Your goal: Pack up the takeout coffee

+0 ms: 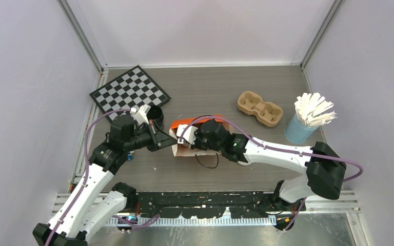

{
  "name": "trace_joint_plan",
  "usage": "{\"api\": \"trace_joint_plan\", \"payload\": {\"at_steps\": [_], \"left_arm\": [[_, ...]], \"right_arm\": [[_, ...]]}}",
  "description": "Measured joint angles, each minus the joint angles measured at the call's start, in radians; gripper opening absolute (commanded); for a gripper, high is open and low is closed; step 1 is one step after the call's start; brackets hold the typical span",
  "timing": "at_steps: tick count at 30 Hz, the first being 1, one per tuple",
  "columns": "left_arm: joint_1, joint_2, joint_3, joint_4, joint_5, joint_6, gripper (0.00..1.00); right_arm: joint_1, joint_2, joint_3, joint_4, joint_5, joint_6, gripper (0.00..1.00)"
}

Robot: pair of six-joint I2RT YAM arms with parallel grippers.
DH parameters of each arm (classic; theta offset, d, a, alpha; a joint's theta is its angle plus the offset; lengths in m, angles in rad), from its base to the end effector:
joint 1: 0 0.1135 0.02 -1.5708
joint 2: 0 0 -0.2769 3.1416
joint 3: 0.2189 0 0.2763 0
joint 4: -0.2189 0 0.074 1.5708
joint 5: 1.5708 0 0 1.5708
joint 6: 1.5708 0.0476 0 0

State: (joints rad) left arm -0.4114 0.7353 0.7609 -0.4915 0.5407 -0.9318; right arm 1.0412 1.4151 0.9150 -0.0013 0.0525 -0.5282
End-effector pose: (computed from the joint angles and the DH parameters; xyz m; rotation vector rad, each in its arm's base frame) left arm 0.1600 -0.0966 0.3146 -0.2054 2.2513 -1.3383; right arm 0.1785 0.3000 0.2520 -1.4479 1.4958 0.2599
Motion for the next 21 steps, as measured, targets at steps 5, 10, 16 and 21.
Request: {"api": "trace_joint_plan", "payload": {"at_steps": [5, 10, 16, 21], "left_arm": [[0.000, 0.000, 0.000, 0.000, 0.001, -0.005, 0.00], [0.000, 0.000, 0.000, 0.000, 0.000, -0.007, 0.00], [0.000, 0.000, 0.000, 0.000, 0.000, -0.011, 0.00], [0.000, 0.000, 0.000, 0.001, -0.008, -0.015, 0.00]], "right_arm": [[-0.002, 0.027, 0.003, 0.003, -0.032, -0.011, 0.04], [-0.002, 0.065, 0.018, 0.031, -0.054, -0.019, 0.03], [-0.002, 0.094, 0.026, 0.071, -0.056, -0.018, 0.02], [-0.001, 0.117, 0.026, 0.106, -0.037, -0.014, 0.01]]}}
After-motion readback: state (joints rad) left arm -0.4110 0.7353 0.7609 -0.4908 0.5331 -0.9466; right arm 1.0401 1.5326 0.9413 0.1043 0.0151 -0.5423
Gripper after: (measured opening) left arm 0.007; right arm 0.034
